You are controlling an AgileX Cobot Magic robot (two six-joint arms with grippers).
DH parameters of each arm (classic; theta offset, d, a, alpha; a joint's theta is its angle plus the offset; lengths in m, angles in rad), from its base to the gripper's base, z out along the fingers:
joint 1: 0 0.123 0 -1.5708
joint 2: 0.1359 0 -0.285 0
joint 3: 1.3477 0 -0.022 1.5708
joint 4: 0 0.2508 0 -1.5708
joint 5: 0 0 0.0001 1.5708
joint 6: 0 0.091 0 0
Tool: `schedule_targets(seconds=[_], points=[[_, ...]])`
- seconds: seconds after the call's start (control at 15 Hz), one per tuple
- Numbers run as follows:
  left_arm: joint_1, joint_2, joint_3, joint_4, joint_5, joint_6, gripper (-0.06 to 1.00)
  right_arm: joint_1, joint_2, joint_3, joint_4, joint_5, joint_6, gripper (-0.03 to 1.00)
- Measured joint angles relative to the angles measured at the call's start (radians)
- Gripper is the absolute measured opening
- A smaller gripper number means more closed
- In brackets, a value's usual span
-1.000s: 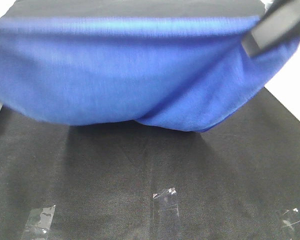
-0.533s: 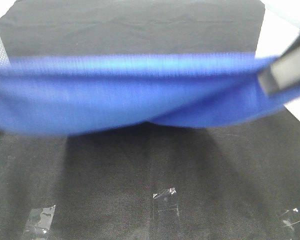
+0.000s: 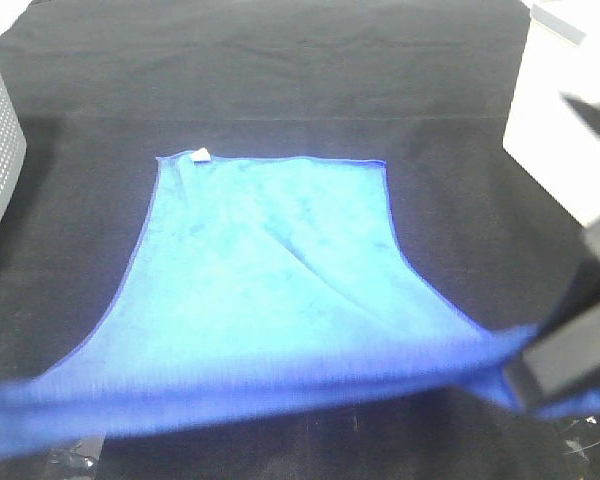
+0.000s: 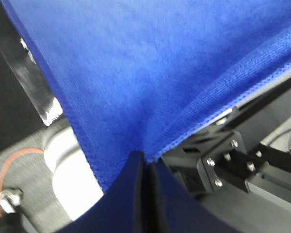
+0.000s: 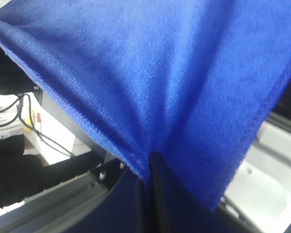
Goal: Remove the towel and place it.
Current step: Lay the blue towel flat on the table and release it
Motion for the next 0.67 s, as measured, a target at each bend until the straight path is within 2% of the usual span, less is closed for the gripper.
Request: schedule_targets(seconds=[0.07,0.33,0.47,0.67], points=[[0.000,-0.001,0.058,-0.034,-0.001,0.000,0.00,0.000,0.000,0.031,0.005,0.000,0.005,0.00],[0.000,-0.001,0.163,-0.084,-0.001,0.017,0.00,0.000,-0.003,0.150,0.030,0.001,0.025,0.00],[0.000,0.006,0.180,-0.087,-0.001,0.022,0.00,0.000,0.037,0.179,0.040,0.001,0.025,0.00],[0.000,0.120,0.180,-0.069,-0.020,0.027,0.00,0.000,0.179,0.192,0.045,-0.002,0.015,0.00]])
